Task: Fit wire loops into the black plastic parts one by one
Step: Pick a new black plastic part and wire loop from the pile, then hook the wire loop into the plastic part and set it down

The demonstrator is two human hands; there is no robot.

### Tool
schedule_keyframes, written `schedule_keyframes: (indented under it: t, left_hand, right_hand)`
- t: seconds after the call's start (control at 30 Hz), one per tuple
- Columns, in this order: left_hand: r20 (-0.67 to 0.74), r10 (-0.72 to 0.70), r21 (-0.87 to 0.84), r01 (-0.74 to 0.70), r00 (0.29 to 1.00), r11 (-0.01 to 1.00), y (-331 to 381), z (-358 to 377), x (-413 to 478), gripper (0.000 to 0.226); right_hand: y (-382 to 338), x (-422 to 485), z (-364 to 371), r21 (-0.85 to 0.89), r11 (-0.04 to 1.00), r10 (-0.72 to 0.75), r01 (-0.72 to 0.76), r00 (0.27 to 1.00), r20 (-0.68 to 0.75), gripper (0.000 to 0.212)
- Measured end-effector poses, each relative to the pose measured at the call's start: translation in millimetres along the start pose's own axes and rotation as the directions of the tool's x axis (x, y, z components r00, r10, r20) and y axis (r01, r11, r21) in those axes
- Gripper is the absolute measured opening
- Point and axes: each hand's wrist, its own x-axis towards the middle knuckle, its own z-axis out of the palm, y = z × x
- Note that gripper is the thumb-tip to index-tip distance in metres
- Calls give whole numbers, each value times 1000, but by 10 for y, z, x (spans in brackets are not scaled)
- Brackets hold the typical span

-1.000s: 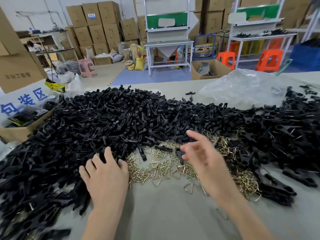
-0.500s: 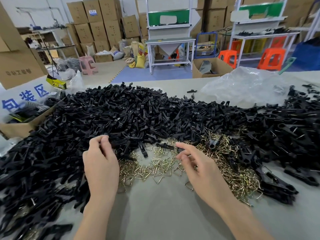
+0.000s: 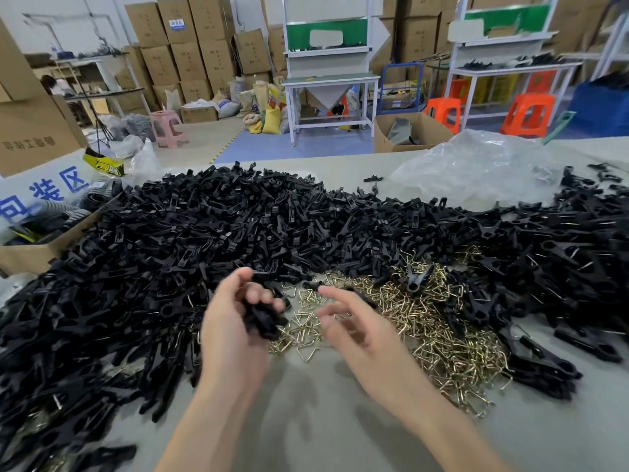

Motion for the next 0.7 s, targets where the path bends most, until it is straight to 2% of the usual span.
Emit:
schedule_keyframes:
  t: [0.03,0.1,0.17,0.27,0.43,0.53,0.7]
  left_hand:
    - [35,-77,5,77,996,997,-92,51,-52,11]
    - [76,-114,30,112,991,993,-260,121,-141,14]
    - [132,-32,127,15,991,992,-361,143,-194,21]
    - [201,133,360,-199,971,912,-443,118,-185,27]
    - [342,318,520,-460,884,720,-484,90,-202,23]
    - [394,353,603,-529,849,598,-530,68,-204,20]
    - [428,330,683,-540,841,491,-559,38,-184,15]
  right_hand:
    - [6,0,69,54,998,22,-24,999,40,39]
    - [17,11,191,82,996,39,-41,999,31,39]
    - [19,47,233,88,995,51,-48,998,-35,27]
    - [38,96,195,147,984,109,-97,991,-72,24]
    - [-10,106,175,226,970,96,-84,995,-41,38]
    - [-6,136,164,273,957,126,-104,990,-65,40]
    - [64,150,101,398,902,228,-170,968,-104,20]
